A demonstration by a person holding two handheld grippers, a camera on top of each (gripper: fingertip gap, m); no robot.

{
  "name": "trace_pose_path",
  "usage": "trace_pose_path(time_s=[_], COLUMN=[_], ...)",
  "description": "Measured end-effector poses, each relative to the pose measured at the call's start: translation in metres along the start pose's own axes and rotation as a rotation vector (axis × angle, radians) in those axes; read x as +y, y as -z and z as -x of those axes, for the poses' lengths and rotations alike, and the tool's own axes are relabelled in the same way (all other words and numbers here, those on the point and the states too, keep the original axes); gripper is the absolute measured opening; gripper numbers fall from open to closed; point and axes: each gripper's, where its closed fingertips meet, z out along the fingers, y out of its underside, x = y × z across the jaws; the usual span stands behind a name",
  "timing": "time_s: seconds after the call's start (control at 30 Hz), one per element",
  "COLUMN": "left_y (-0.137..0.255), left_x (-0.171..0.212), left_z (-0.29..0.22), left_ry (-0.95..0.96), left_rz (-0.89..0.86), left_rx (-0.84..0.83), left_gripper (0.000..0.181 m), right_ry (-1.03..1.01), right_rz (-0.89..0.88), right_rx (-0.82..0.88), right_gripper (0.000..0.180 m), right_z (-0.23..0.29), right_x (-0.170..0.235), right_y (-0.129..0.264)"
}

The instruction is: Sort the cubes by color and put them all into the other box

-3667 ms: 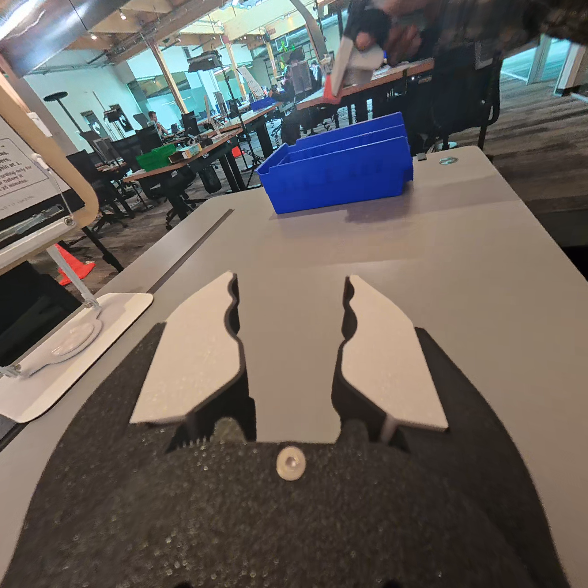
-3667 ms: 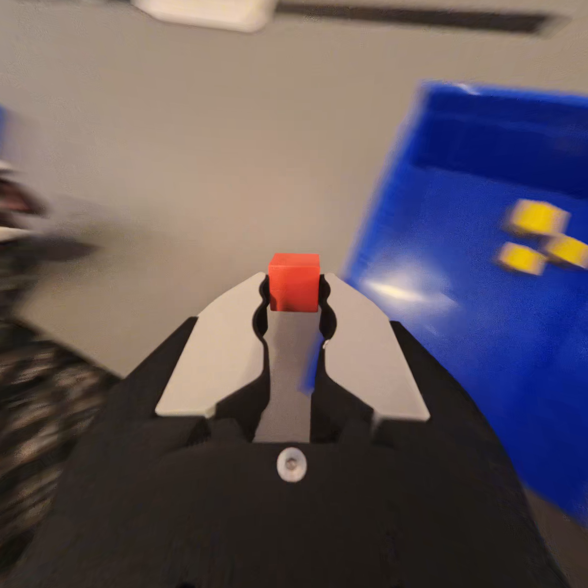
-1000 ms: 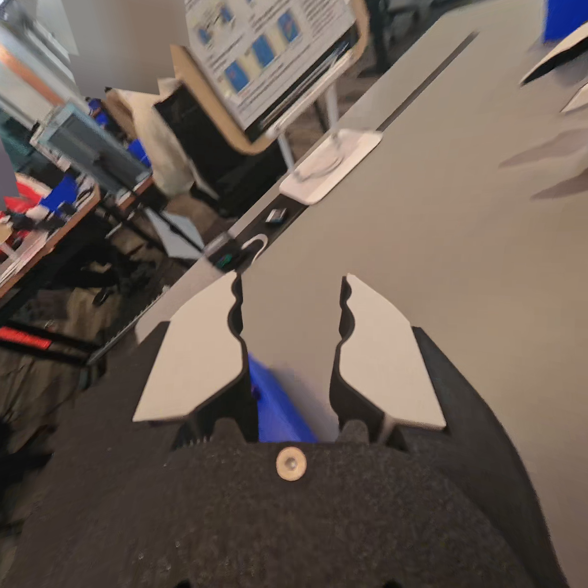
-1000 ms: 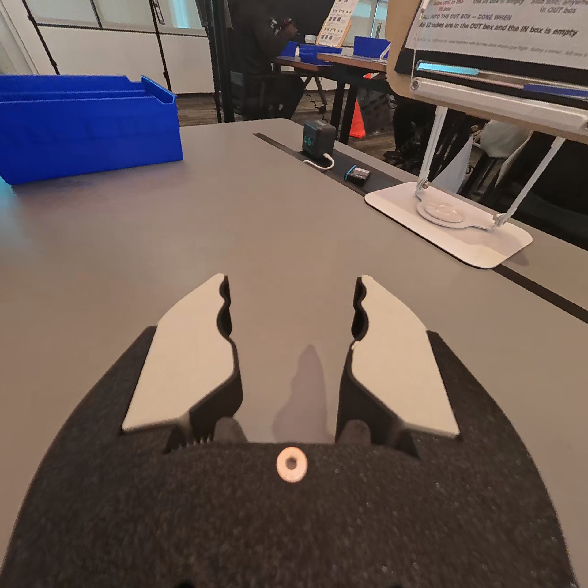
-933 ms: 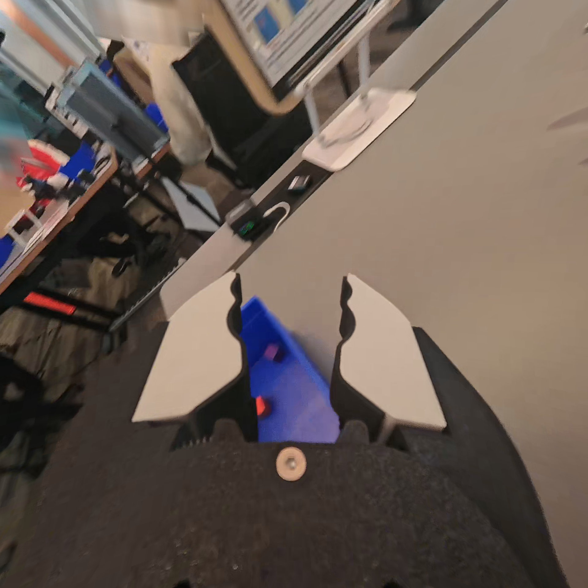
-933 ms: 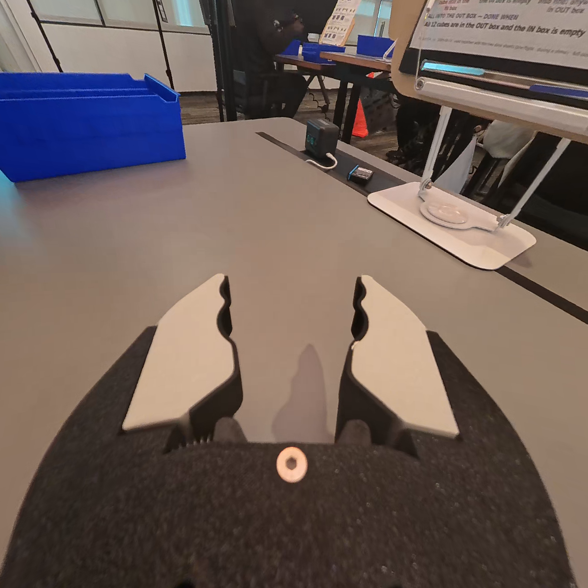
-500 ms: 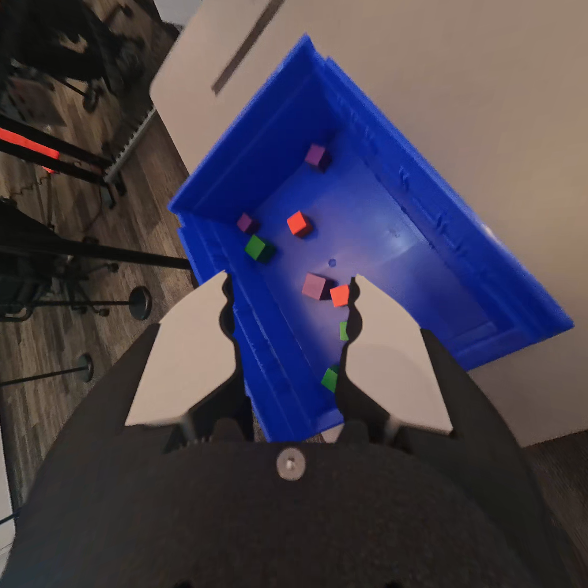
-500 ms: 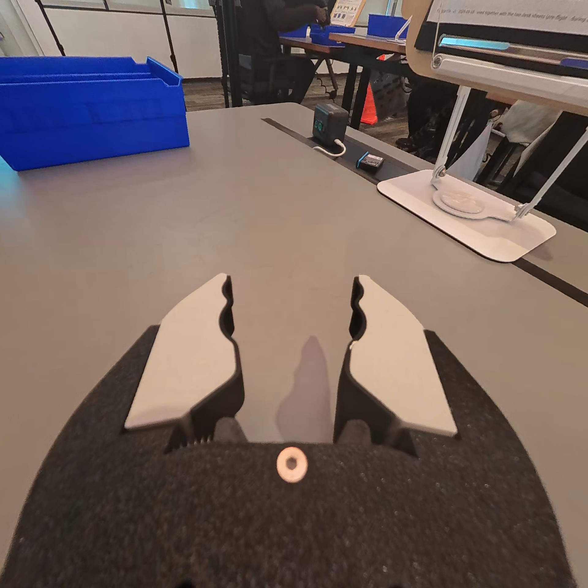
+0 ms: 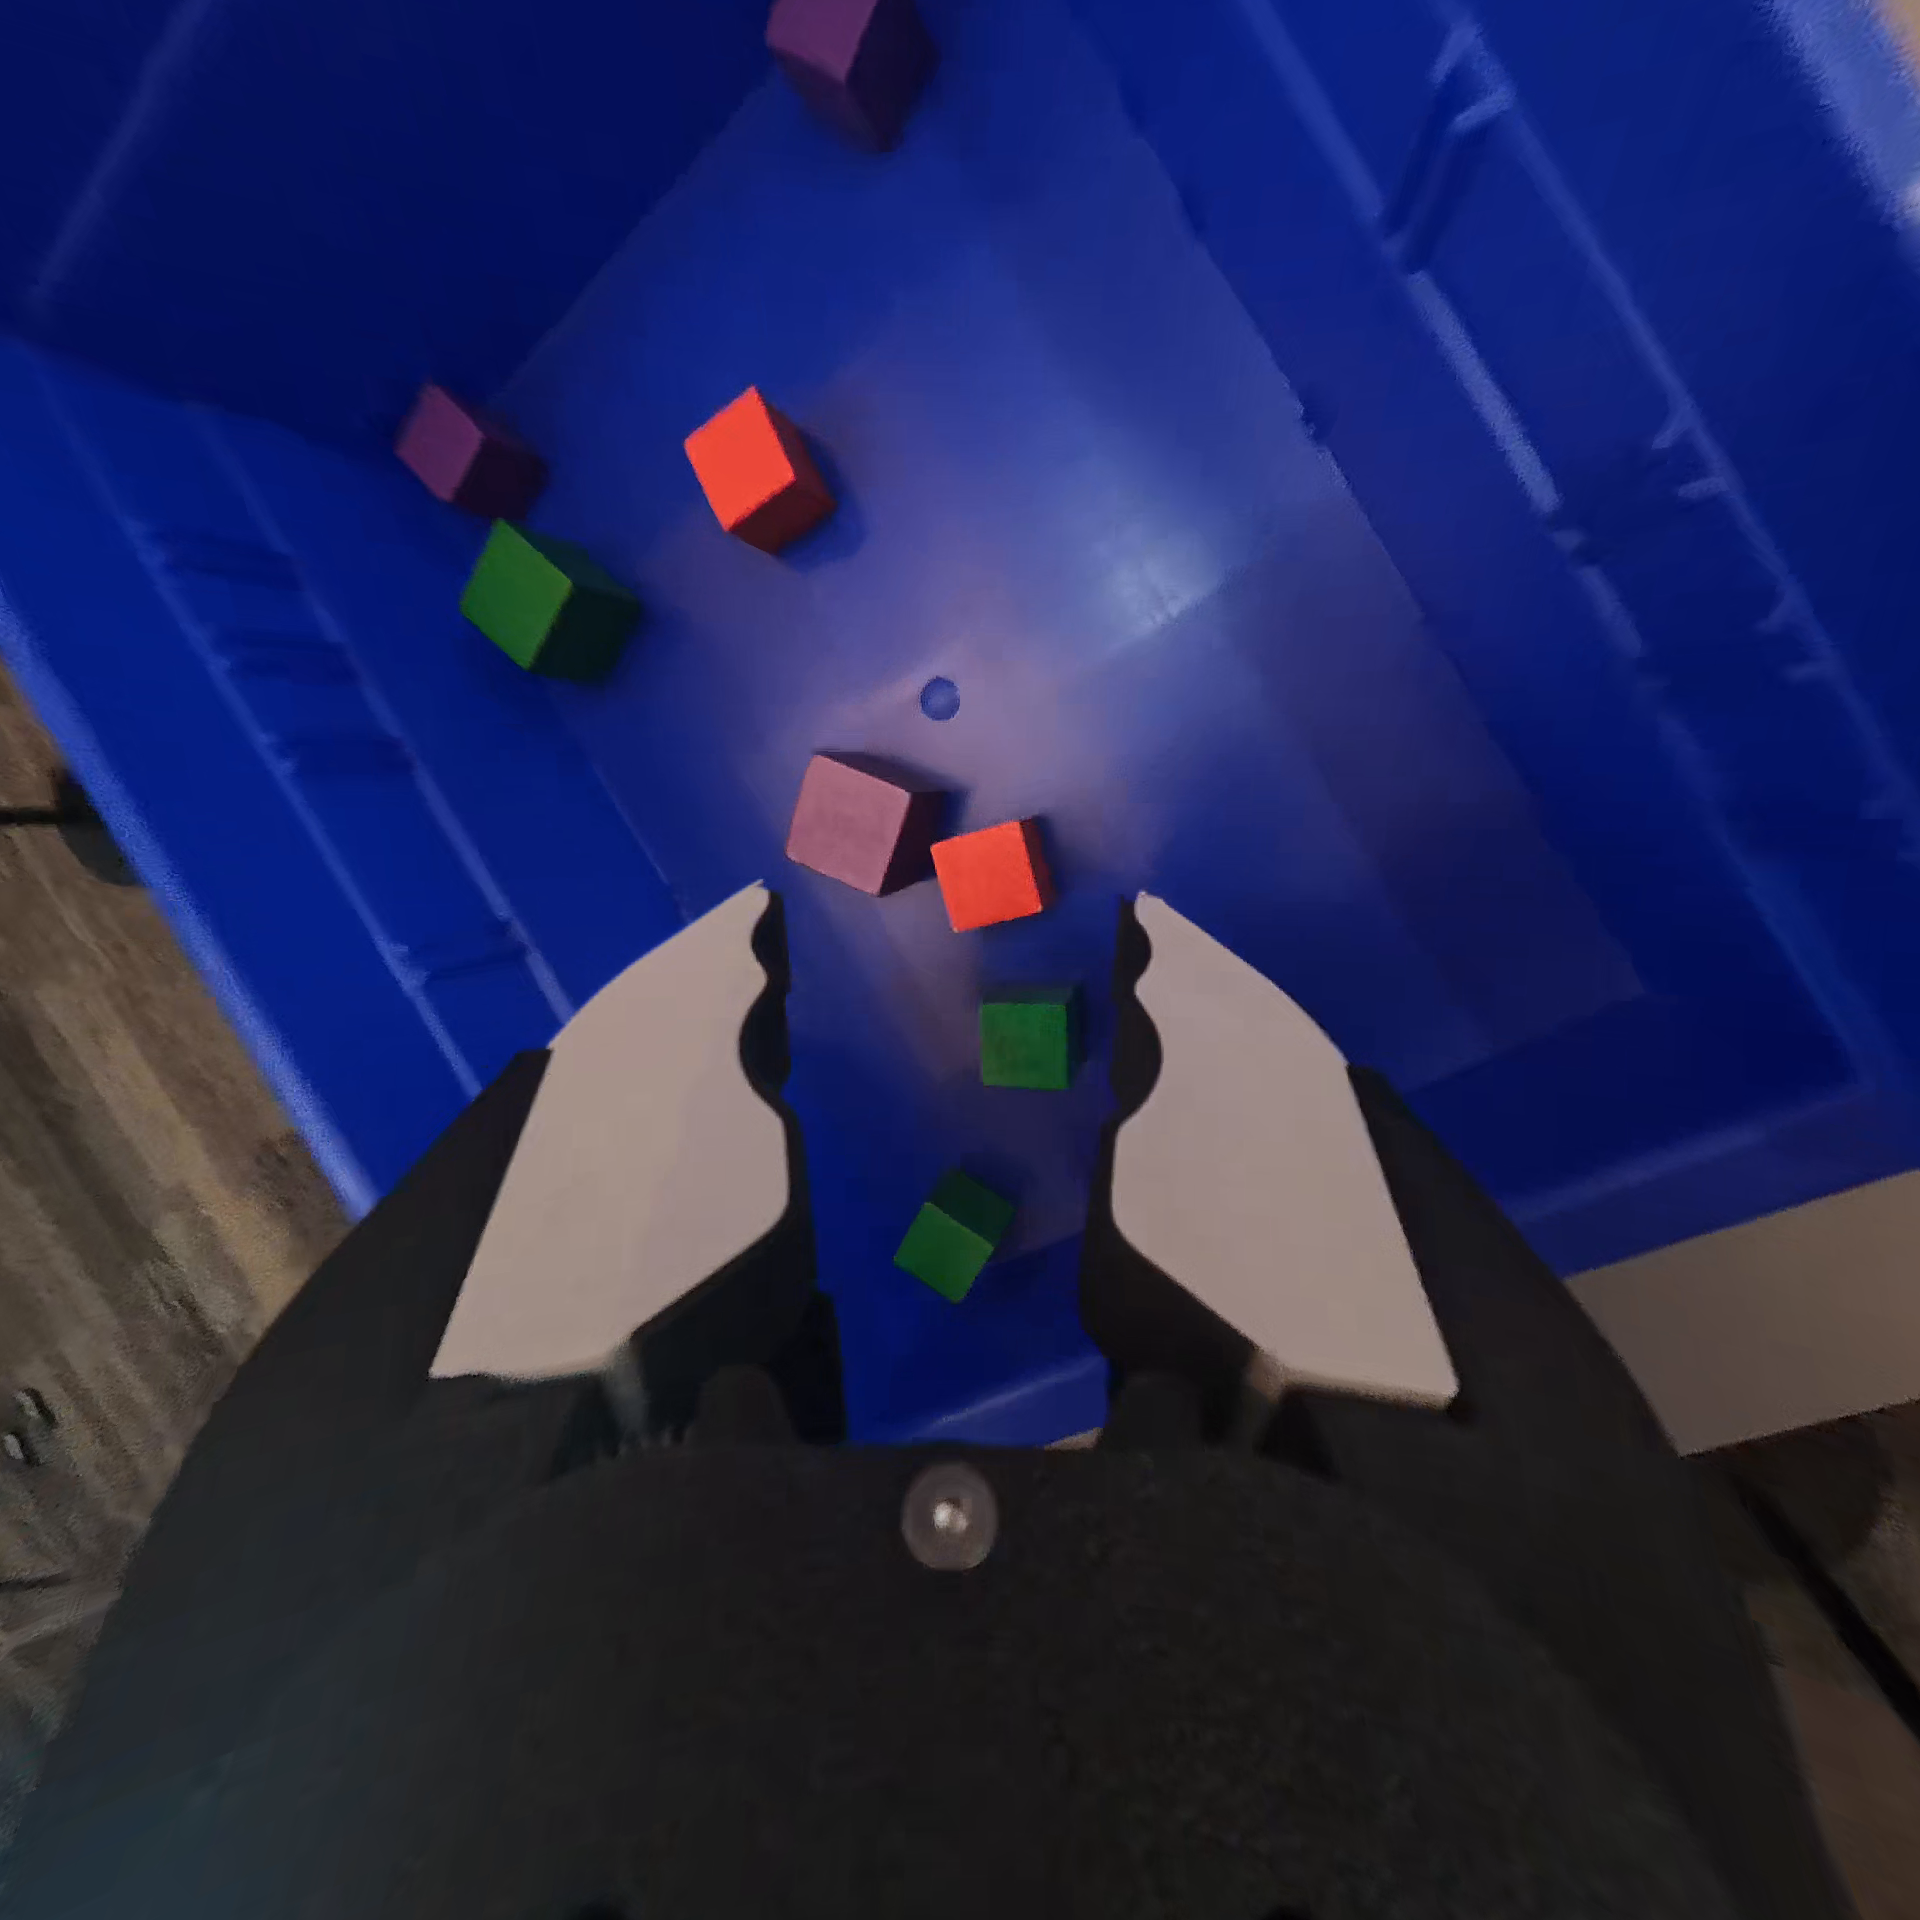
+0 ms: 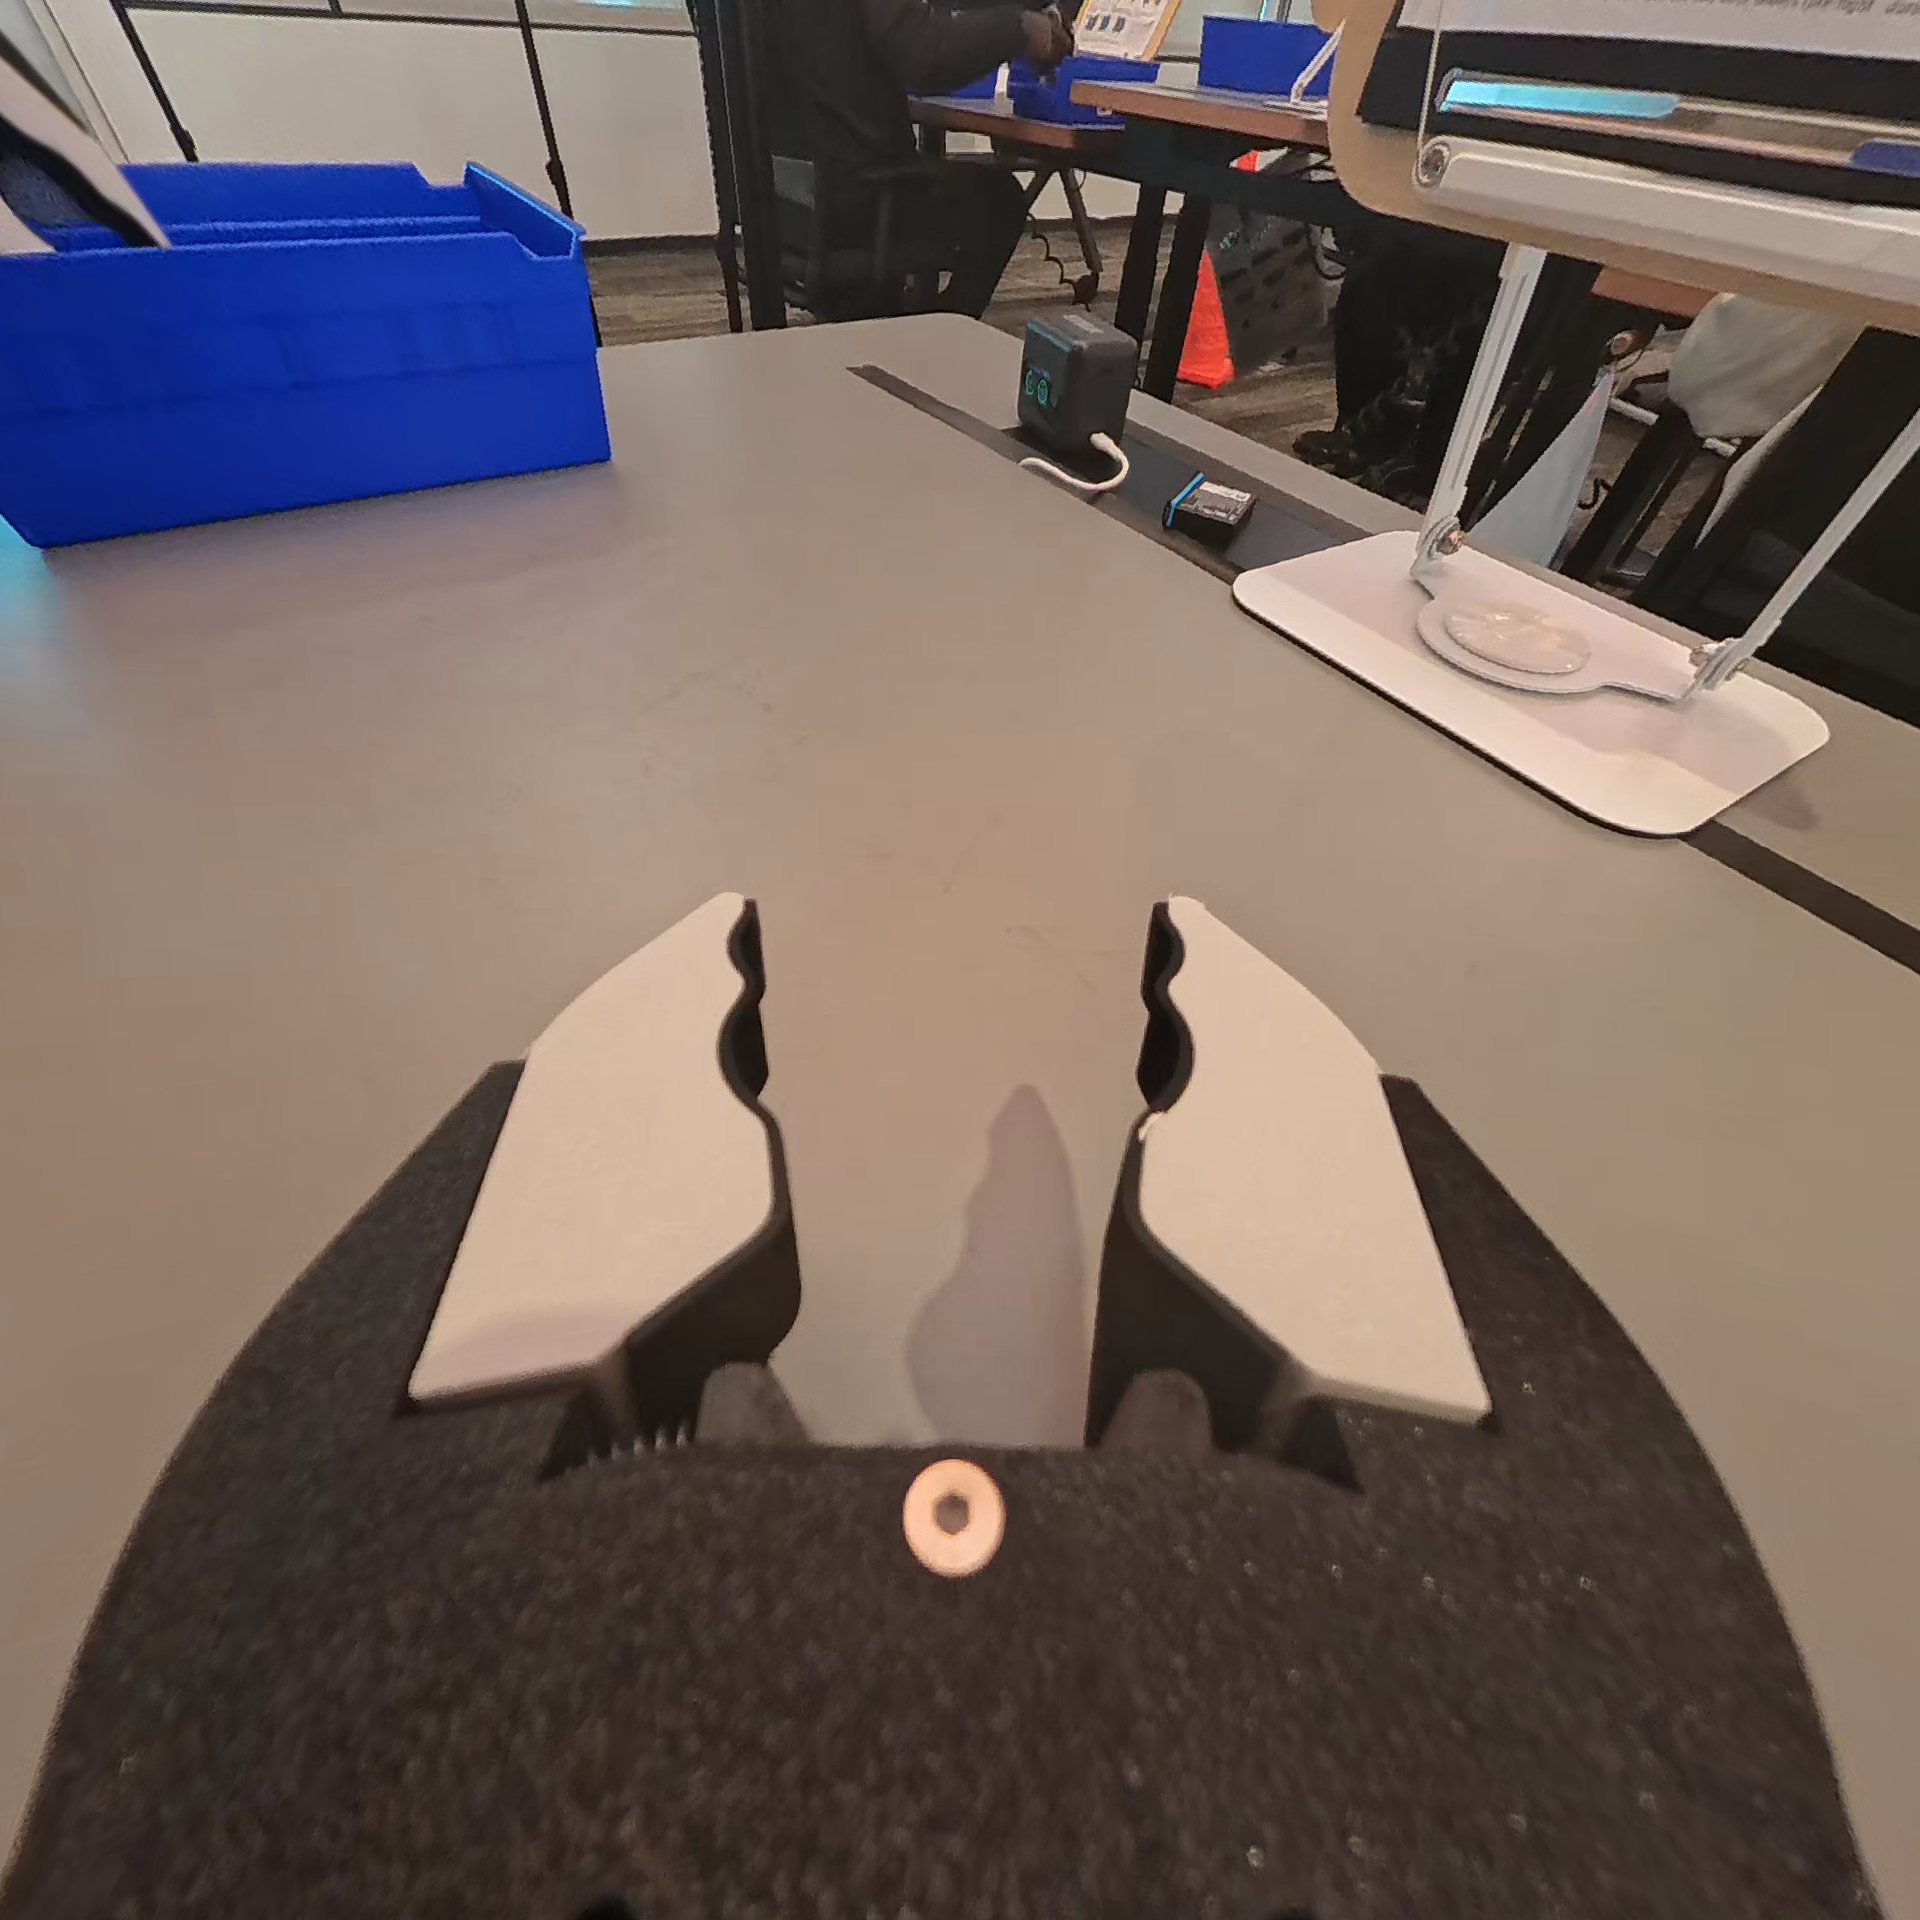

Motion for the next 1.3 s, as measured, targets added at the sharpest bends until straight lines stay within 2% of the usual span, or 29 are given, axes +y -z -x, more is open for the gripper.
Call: trace_pose_path(time_s=[0.17, 0.37, 0.63, 0.7, 0.83, 0.97, 1.1, 1.2, 1.3], left_y=[-0.021, -0.028, -0.04, -0.041, -0.034, 0.007, 0.07, 0.112, 0.136], left_x=[0.023, 0.023, 0.022, 0.02, 0.016, -0.015, -0.093, -0.169, -0.24], left_z=[-0.001, -0.003, -0.014, -0.013, -0.006, 0.022, 0.021, -0.028, -0.105], left_ry=[0.127, 0.292, 0.469, 0.479, 0.463, 0.446, 0.354, 0.19, -0.011], left_rz=[0.147, 0.199, 0.26, 0.256, 0.238, 0.021, -0.378, -0.682, -0.953], left_rx=[0.011, 0.062, 0.162, 0.166, 0.142, 0.047, 0.02, 0.072, 0.151], left_gripper=[0.061, 0.057, 0.04, 0.023, 0.023, 0.023, 0.023, 0.022, 0.022], right_ry=[-0.009, -0.009, -0.009, -0.009, -0.014, -0.032, -0.048, -0.057, -0.104], right_rz=[0.005, 0.002, -0.004, -0.008, -0.008, -0.016, -0.007, -0.001, -0.014], right_rx=[-0.003, 0.001, 0.009, 0.012, 0.015, 0.009, -0.005, -0.013, -0.025], right_gripper=[0.07, 0.07, 0.07, 0.07, 0.069, 0.068, 0.068, 0.068, 0.067], right_z=[-0.002, -0.002, -0.004, -0.005, -0.007, -0.008, -0.007, -0.004, -0.001], right_x=[0.002, 0.001, -0.001, -0.002, -0.001, -0.002, 0.0, 0.001, -0.006], right_y=[0.0, 0.001, 0.004, 0.005, 0.006, 0.007, 0.004, 0.002, 0.002])
